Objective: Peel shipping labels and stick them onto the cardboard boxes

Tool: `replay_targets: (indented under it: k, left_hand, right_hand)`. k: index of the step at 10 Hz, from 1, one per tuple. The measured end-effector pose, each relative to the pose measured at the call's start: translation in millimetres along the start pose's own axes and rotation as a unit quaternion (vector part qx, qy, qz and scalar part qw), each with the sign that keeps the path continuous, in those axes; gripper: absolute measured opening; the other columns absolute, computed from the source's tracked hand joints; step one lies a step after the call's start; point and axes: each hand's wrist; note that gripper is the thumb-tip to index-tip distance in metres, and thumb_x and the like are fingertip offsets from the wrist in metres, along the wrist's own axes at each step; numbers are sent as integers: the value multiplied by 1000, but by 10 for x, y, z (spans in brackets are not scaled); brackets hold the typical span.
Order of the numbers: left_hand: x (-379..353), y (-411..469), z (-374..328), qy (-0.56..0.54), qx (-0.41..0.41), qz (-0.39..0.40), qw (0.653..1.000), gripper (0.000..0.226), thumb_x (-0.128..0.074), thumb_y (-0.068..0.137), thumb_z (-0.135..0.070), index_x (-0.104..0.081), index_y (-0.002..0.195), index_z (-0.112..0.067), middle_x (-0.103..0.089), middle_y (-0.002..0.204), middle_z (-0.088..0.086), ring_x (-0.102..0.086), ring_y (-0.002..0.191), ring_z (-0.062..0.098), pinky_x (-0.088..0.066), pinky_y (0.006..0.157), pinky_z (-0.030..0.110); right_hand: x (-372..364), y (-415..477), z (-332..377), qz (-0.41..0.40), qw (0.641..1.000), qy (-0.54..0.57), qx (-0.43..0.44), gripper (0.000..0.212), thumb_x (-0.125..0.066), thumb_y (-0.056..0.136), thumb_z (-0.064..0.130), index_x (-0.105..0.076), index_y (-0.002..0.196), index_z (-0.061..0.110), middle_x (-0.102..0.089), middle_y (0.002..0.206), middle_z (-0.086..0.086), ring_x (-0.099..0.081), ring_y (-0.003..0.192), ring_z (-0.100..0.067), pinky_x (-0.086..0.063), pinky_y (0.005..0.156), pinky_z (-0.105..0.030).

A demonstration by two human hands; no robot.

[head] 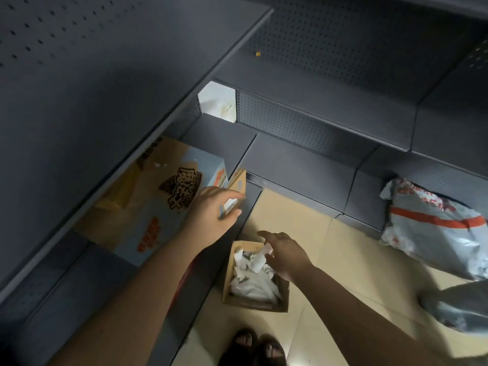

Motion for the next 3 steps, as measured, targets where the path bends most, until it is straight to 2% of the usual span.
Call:
replay_targets:
  k: [2, 3]
  left_hand:
    - [-21, -77, 35, -1, 20, 1, 1000, 29, -71, 80, -19, -68, 108, -23, -66, 108, -3, -50, 107, 12, -42, 91, 28]
    - [10, -101, 0, -14, 26, -1, 1000, 29, -70, 81, -20, -67, 109, -24, -64, 108, -6, -49, 108, 10, -42, 91, 27]
  right_hand:
    - [-84, 51, -79, 19, 999, 8, -28, 60, -58, 85, 21, -33, 134, 44, -57, 127, 0, -55, 112, -24, -48, 85, -33]
    - [-42, 36, -118, 9, 1000, 10, -26, 59, -57, 83, 20, -34, 132, 46, -58, 125, 1, -54, 112, -23, -49, 86, -33]
Point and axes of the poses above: each hand's wrist, its own y-axis towards the middle knuckle, its own x-axis out of the back of the hand, z = x × y
